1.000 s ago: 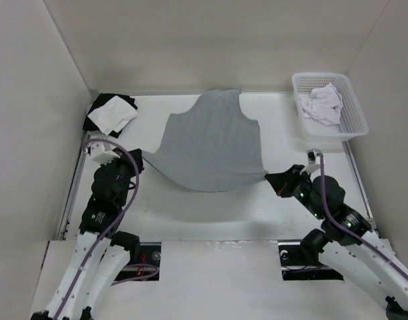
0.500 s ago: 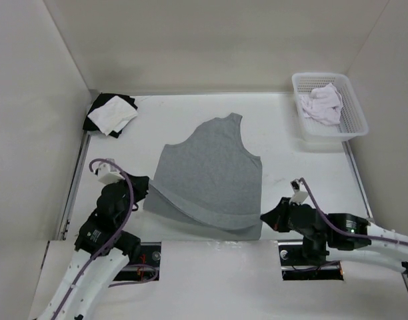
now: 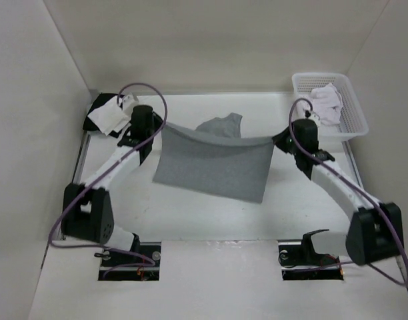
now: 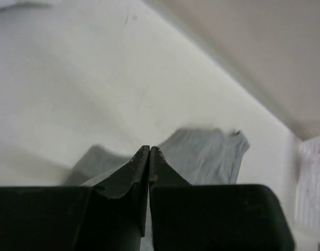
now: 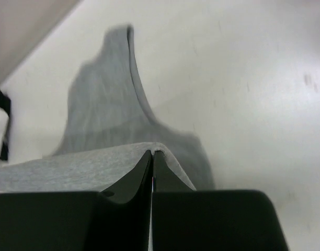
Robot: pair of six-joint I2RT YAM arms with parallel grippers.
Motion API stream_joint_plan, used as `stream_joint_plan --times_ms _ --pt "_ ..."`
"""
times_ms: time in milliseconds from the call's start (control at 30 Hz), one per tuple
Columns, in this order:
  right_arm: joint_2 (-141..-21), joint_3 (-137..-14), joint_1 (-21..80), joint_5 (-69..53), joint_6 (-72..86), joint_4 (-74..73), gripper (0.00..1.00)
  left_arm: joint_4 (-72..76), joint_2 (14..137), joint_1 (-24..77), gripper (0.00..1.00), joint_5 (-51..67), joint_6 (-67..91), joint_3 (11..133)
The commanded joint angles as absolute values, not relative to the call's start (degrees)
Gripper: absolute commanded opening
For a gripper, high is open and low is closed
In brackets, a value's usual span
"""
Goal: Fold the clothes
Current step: Fold the tank top
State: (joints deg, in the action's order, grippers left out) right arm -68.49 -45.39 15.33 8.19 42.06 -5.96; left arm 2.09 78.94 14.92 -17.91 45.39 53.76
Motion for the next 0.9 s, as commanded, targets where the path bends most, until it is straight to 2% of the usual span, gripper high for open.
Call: stream_joint_plan --times_ms 0,100,167,200,267,300,333,467,533,567,600,667,700,733,800,867 --pt "-79.15 -55.95 9.81 -1.84 39.29 8.26 0.00 11.96 89.70 12.61 0.00 -15.30 44.56 67.02" --pt "-91.01 -67.37 6.38 -4.21 39.55 8.00 0.00 9.68 101.30 11.74 0.00 -14.07 44.65 79.59" --pt "-97.78 -74.05 5.41 -4.92 40.33 7.47 0.00 7.66 108.60 11.21 0.07 -14.24 44.47 87.41" --pt "-101.56 -77.92 5.32 -5.44 40.60 6.60 0.07 6.69 112.20 11.03 0.19 -13.37 44.30 91.28" --pt "-107.03 -83.65 5.58 -5.80 40.52 3.01 0.32 3.01 116.35 10.24 0.41 -8.98 44.12 95.78" --pt "-107.66 -84.28 5.58 -5.10 39.91 1.77 0.45 2.03 116.45 10.06 0.47 -8.27 44.12 95.45" --pt "-107.14 -83.33 5.93 -3.71 39.29 1.50 0.53 1.93 114.98 10.06 0.48 -8.70 44.12 93.01" --pt "-98.38 -71.06 9.70 1.75 37.97 5.96 0.58 10.87 100.06 10.41 0.41 -13.70 44.38 69.68" --pt "-91.88 -61.66 12.51 3.60 38.05 9.04 0.56 15.28 92.93 11.03 0.37 -14.85 45.78 57.71" --pt "-88.89 -56.83 14.09 4.13 38.06 11.05 0.52 17.21 88.38 11.81 0.35 -14.85 47.27 50.17" --pt "-86.33 -52.69 15.32 4.39 38.58 12.55 0.44 17.84 86.16 12.25 0.34 -14.51 47.98 46.18" --pt "-80.97 -44.86 18.13 4.83 39.90 14.75 0.17 18.19 80.53 12.87 0.32 -13.19 49.47 37.40" --pt "-78.77 -41.78 19.28 5.18 40.69 14.94 0.08 18.37 78.25 12.79 0.32 -12.57 50.18 33.70" --pt "-76.57 -39.05 20.33 5.62 41.30 14.94 0.03 18.54 76.40 12.79 0.33 -11.61 50.62 30.70" --pt "-72.70 -34.30 22.36 6.67 42.18 15.29 0.03 18.11 73.84 12.00 0.37 -8.11 51.06 26.47" --pt "-69.97 -31.48 23.94 7.55 42.28 14.77 0.08 18.81 73.13 10.51 0.42 -4.85 51.85 24.53"
